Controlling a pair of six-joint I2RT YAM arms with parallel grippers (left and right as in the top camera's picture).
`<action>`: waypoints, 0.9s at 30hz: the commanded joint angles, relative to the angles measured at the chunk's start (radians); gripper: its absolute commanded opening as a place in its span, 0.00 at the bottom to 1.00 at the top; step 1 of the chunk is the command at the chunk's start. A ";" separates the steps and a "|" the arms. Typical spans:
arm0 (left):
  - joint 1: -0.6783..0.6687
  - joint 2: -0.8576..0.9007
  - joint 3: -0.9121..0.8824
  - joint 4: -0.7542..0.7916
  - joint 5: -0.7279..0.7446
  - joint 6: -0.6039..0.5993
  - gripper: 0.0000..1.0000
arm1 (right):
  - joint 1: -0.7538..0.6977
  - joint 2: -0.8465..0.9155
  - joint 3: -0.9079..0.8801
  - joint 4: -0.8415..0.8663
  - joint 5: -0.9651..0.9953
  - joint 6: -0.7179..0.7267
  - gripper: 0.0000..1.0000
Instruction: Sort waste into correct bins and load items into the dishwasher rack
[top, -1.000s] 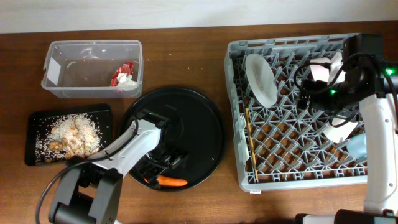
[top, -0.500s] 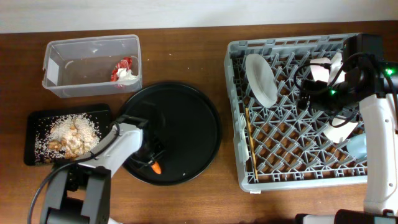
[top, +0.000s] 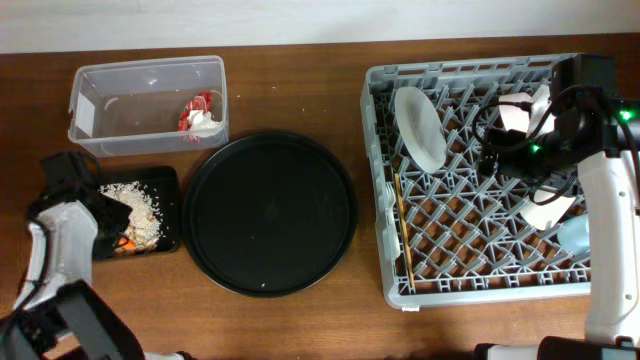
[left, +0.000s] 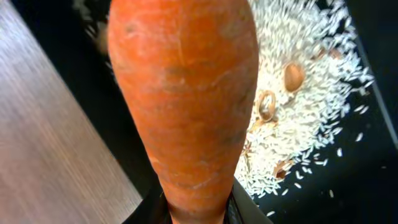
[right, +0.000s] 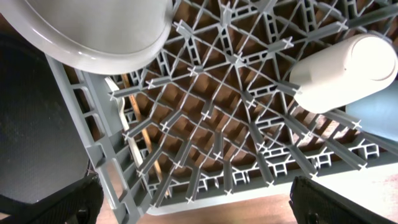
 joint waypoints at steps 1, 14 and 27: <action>0.003 0.090 0.013 0.034 0.022 0.008 0.04 | -0.006 -0.010 0.000 0.000 -0.005 -0.007 0.99; 0.000 0.018 0.014 -0.005 0.033 0.037 0.66 | -0.006 -0.010 0.000 -0.001 -0.005 -0.007 0.99; -1.136 0.253 0.009 -0.078 0.254 0.329 0.56 | -0.006 -0.010 0.000 -0.024 -0.005 -0.008 0.99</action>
